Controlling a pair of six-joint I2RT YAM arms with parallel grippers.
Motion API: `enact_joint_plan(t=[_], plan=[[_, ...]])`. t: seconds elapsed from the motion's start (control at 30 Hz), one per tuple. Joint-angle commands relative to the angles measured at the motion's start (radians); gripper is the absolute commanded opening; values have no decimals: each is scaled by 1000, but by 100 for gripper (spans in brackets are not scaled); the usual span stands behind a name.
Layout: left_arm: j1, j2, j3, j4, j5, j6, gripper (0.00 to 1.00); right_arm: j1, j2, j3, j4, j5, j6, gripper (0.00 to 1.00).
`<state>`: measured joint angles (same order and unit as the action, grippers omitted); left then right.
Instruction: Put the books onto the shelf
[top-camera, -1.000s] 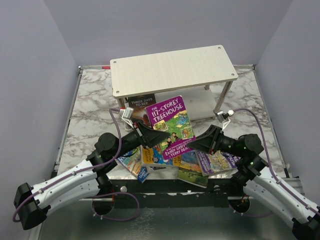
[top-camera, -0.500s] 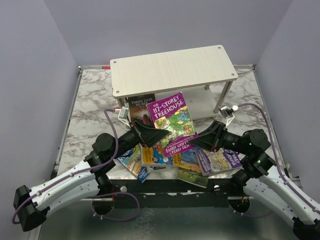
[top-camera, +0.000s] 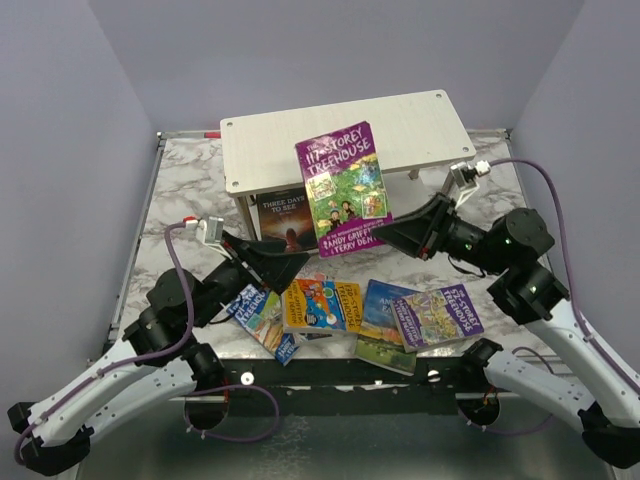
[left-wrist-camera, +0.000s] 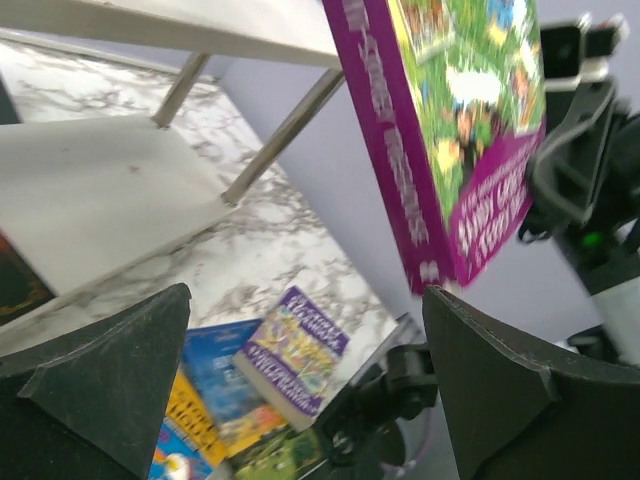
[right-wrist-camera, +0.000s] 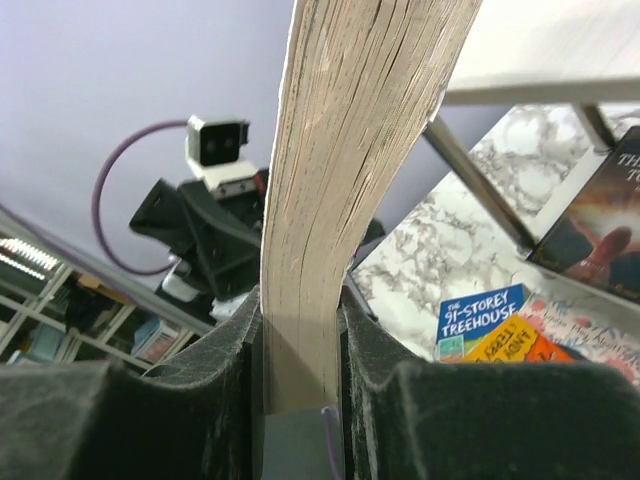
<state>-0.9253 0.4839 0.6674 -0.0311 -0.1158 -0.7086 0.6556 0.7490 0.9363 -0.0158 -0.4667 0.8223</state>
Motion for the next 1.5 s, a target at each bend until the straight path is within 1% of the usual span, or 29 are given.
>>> enact_joint_plan(t=[0.0,0.13,0.23,0.3,0.4,0.57,0.87,1.1,1.47], plan=[[-4,-51,35,-215,-56,156,99,5,111,133,17,69,-48,1],[-3,-83,33,-283,-53,225,99,5,247,246,-16,72,-9,1],[-3,-100,28,-305,-39,261,99,6,331,312,6,40,31,1],[-3,-103,27,-313,-32,283,99,6,376,349,41,43,55,1],[-3,-102,25,-329,-29,321,99,10,437,408,47,43,92,1],[-3,-96,6,-340,-22,354,99,24,555,514,18,59,136,1],[-3,-92,-26,-339,6,388,99,40,705,680,-94,110,160,1],[-3,-98,-29,-341,23,389,99,48,784,742,-117,136,168,1],[-3,-127,-31,-340,22,389,99,72,834,736,-99,151,177,1]])
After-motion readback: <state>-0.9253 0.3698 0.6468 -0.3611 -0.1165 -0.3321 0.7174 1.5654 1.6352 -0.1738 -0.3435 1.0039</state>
